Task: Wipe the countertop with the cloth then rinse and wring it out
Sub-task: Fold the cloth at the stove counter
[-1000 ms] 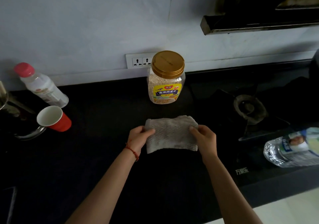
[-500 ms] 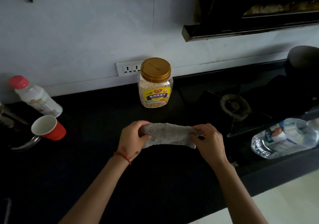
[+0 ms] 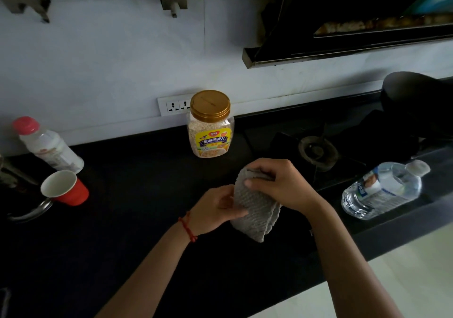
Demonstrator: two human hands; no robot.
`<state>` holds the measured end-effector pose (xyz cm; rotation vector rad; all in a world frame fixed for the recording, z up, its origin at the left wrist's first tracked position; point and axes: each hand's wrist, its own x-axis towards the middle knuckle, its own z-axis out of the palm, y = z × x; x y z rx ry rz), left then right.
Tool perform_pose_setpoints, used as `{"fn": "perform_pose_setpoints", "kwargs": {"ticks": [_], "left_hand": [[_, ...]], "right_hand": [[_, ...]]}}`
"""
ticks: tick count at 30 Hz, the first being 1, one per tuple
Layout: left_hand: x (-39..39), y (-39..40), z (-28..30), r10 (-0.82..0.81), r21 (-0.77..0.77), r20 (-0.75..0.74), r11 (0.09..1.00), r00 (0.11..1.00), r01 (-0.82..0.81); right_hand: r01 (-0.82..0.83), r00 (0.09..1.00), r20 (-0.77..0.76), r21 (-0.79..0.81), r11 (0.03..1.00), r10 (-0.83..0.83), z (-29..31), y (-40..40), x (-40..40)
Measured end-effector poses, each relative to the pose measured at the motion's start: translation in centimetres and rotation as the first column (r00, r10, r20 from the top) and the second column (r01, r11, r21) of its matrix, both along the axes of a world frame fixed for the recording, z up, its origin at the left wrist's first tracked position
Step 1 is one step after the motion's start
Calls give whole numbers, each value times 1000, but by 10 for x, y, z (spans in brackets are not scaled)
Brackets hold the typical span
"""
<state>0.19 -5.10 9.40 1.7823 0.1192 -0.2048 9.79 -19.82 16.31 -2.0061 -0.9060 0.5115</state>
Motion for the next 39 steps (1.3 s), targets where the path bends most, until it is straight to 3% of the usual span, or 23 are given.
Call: {"fn": "perform_pose_setpoints", "kwargs": {"ticks": [2,4,6,8,9,11,12,14,16,18,20,23,27,30,32,34,35,37,39], "left_hand": [[-1,-3,2,31,-56,-18,998,999,-32],[-4,-6,7,58,-135,-47,989,997,-64],[-8,-9,10,93,-212,-85,971,992,-110],[-11,-14,10,144,-275,-107,947,984,-168],[-13,-16,9,177,-306,-122,929,977,-207],[-15,-20,10,266,-338,-177,888,948,-312],[-16,-21,9,306,-338,-214,868,928,-364],[-16,-22,8,360,-337,-299,827,884,-451],[-15,-21,5,385,-296,-334,824,860,-484],[-15,-21,0,395,-239,-338,841,854,-485],[-17,-22,-5,358,-179,-288,891,888,-418],[-18,-22,-9,222,-72,-176,969,959,-237],[-15,-27,-8,2,213,-93,977,996,18],[-13,-36,-8,-90,451,-27,888,996,93],[-14,-39,-11,-113,550,46,833,993,69],[-13,-39,-18,-106,528,127,849,986,23],[-12,-40,-20,-107,456,133,889,985,35],[-12,-48,-18,-134,175,77,977,988,119],[-13,-64,-14,-135,-76,17,988,991,136]], "right_hand": [[112,987,-126,75,991,-102,-1,-8,1],[295,911,-338,139,945,-235,-7,-18,-1],[488,656,-721,179,854,-223,-24,-27,-6],[579,316,-943,105,808,-103,-45,-33,-20],[570,220,-973,72,819,-68,-54,-36,-30],[520,161,-987,69,851,-18,-66,-38,-49],[521,173,-985,82,850,-11,-68,-38,-57],[556,296,-954,136,820,-43,-68,-35,-67],[601,462,-861,127,789,-214,-67,-32,-70],[647,542,-740,64,760,-399,-70,-30,-72],[673,565,-685,61,737,-459,-72,-33,-75],[574,676,-620,103,813,-399,-73,-43,-78],[367,886,-268,-94,926,-378,-67,-54,-83],[409,912,84,-252,877,-402,-68,-57,-90],[467,881,222,-282,838,-417,-71,-63,-94],[485,871,202,-214,848,-447,-79,-76,-95],[486,874,117,-158,860,-472,-80,-83,-96],[519,830,-224,-29,854,-512,-77,-93,-100],[598,697,-546,85,797,-465,-77,-99,-105]]}}
